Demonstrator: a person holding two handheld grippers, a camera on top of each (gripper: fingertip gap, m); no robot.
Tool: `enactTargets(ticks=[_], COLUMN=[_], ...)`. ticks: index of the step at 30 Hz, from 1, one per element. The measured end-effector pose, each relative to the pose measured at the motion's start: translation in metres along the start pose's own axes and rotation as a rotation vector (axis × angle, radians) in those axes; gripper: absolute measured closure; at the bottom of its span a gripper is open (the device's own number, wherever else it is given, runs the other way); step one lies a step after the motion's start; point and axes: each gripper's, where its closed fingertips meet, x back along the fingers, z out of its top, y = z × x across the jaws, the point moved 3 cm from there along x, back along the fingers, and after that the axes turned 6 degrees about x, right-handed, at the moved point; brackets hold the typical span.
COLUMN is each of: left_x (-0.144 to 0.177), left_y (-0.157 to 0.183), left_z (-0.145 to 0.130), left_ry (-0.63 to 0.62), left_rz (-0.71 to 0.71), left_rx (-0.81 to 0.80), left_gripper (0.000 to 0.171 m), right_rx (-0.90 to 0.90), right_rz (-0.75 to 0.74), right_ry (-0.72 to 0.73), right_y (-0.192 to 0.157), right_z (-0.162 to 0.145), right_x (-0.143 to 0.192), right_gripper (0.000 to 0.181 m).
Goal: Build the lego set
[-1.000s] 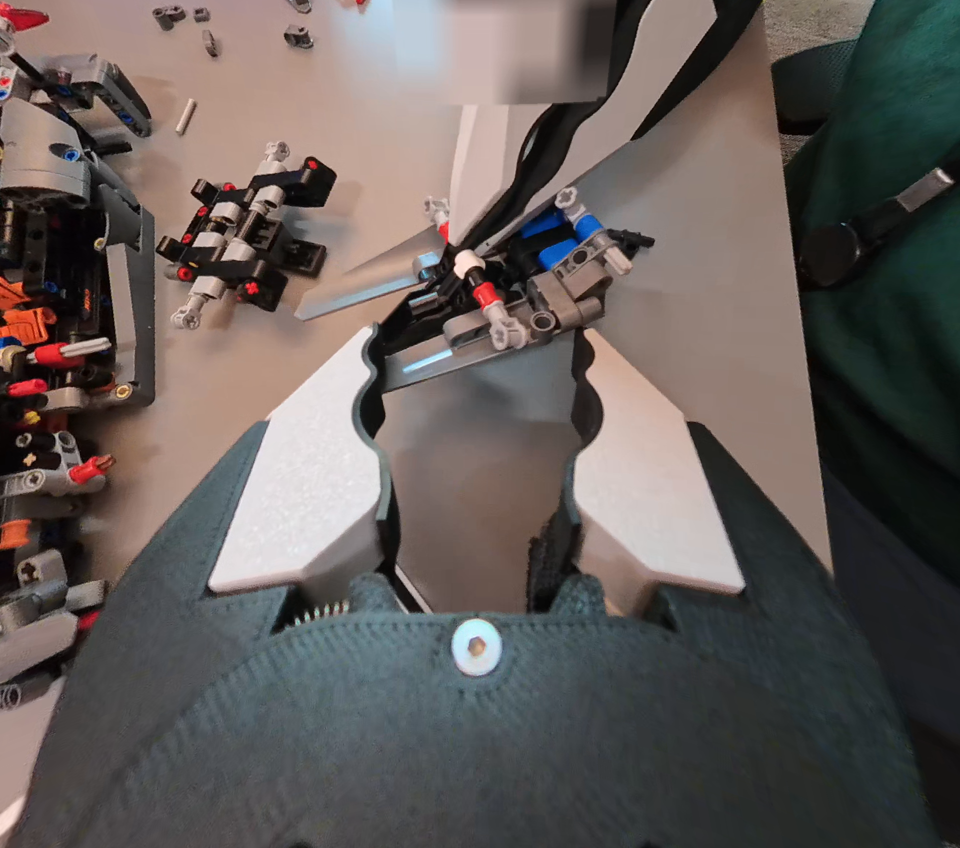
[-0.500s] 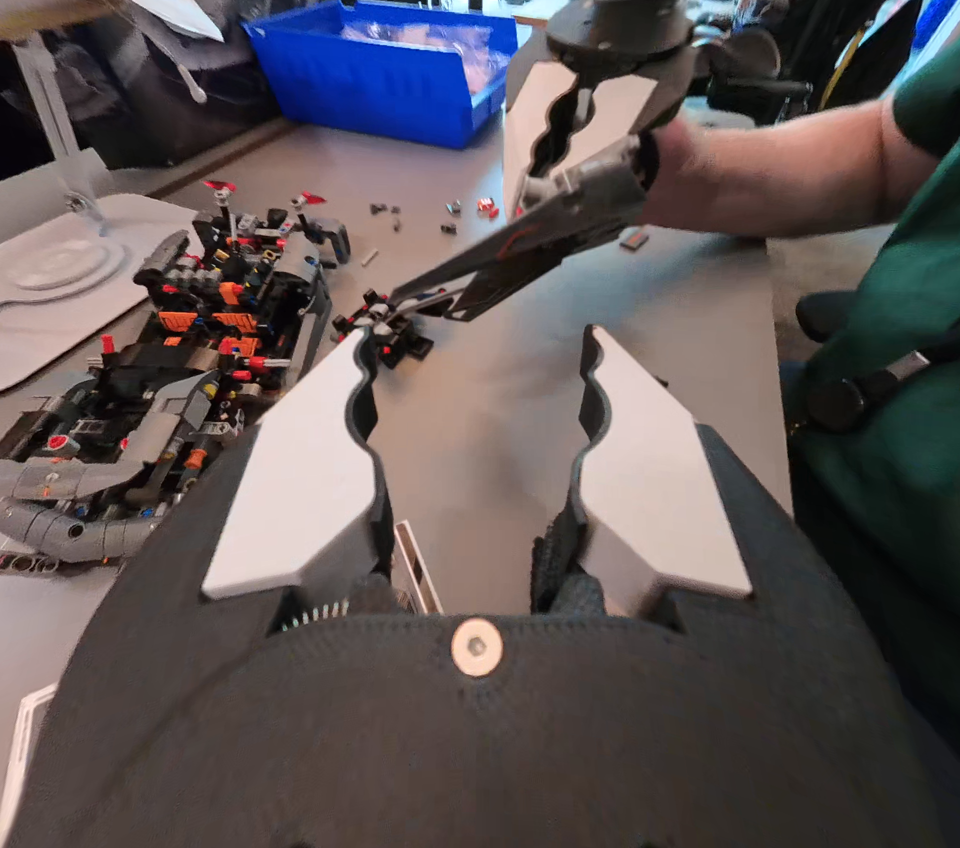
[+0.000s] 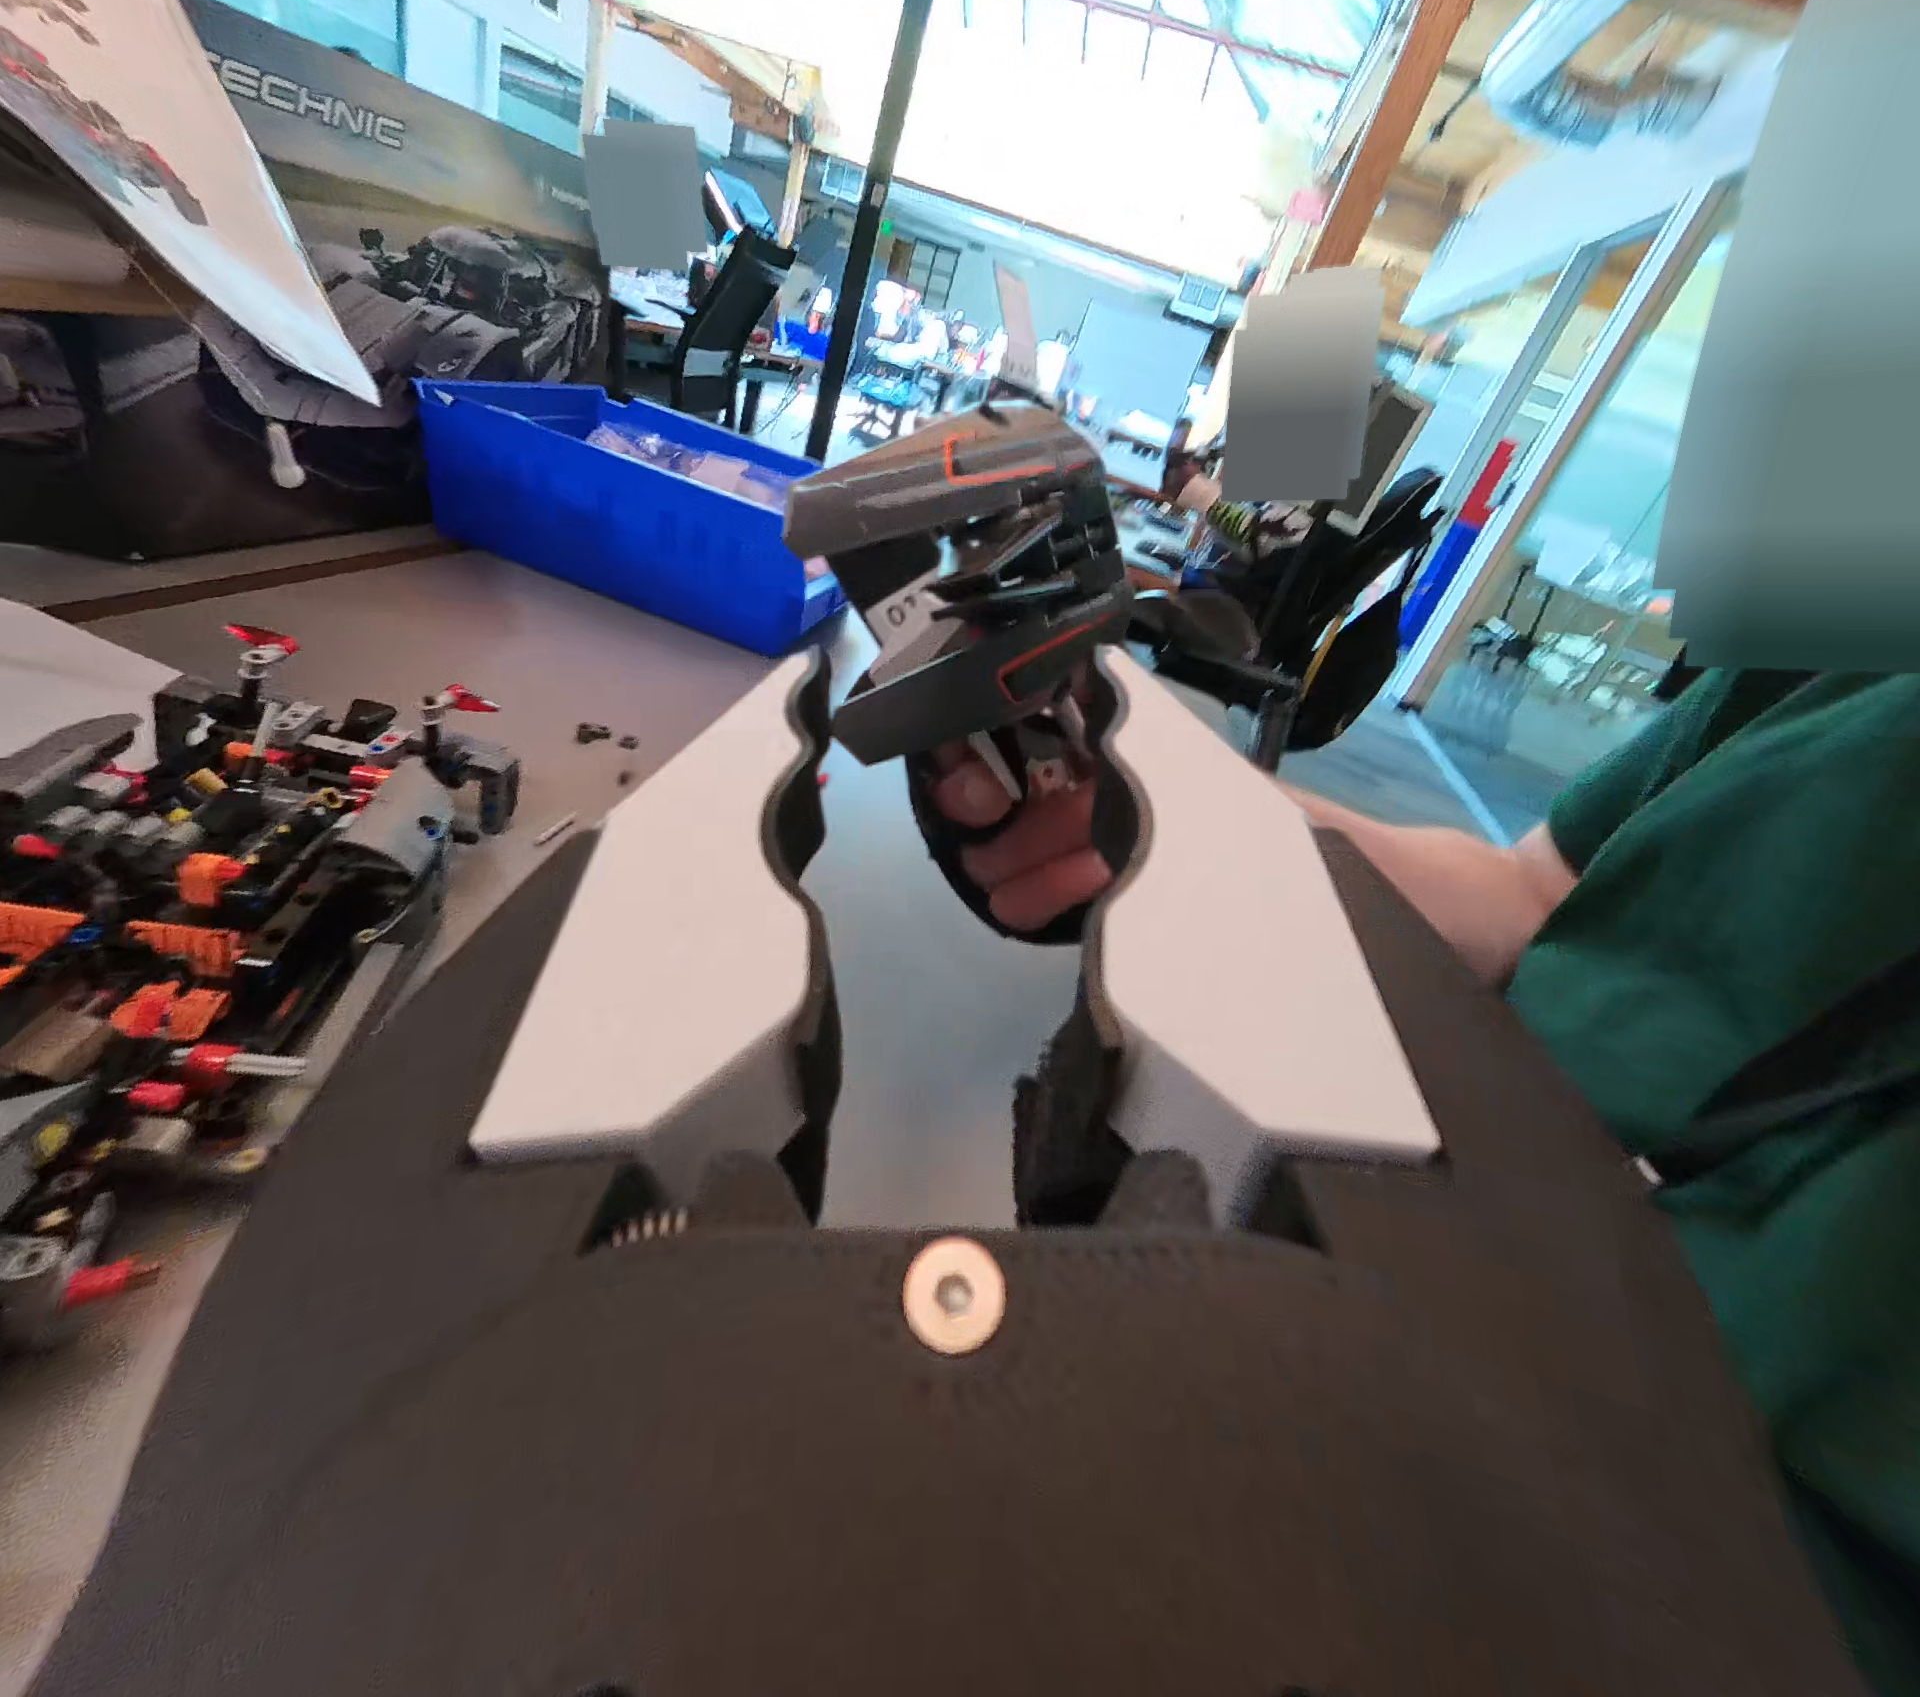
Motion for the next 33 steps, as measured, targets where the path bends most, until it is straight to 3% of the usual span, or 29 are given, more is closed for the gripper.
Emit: enactTargets(ticks=[5,11,19,26,31,33], left_x=[-0.007,-0.011,-0.008,-0.005,-0.011,-0.014], left_y=[0.007,0.011,0.006,0.005,0.013,0.017], left_z=[0.003,0.005,0.007,0.011,0.006,0.005], left_ry=[0.068,0.127,0.183,0.204,0.123,0.106], left_rz=[-0.073,-0.100,-0.021,0.025,0.064,0.058], left_rx=[0.084,0.121,0.122,0.041,-0.166,-0.218], left_gripper=[0.133,0.162,0.171,0.171,0.171,0.171], right_rx=[-0.061,-0.119,-0.003,0.227,0.213,0.175], right_rz=[0.026,0.074,-0.089,-0.255,-0.186,-0.194], right_ry=[0.020,0.081,0.083,0.065,-0.032,-0.112], right_y=[-0.003,-0.005,0.004,-0.008,-0.030,-0.026], right_z=[-0.007,-0.005,0.002,0.023,0.028,0.019], right_x=[-0.003,-0.003,0.004,0.033,0.026,0.020], right_gripper=[0.181,0.179,0.181,0.170,0.138,0.144])
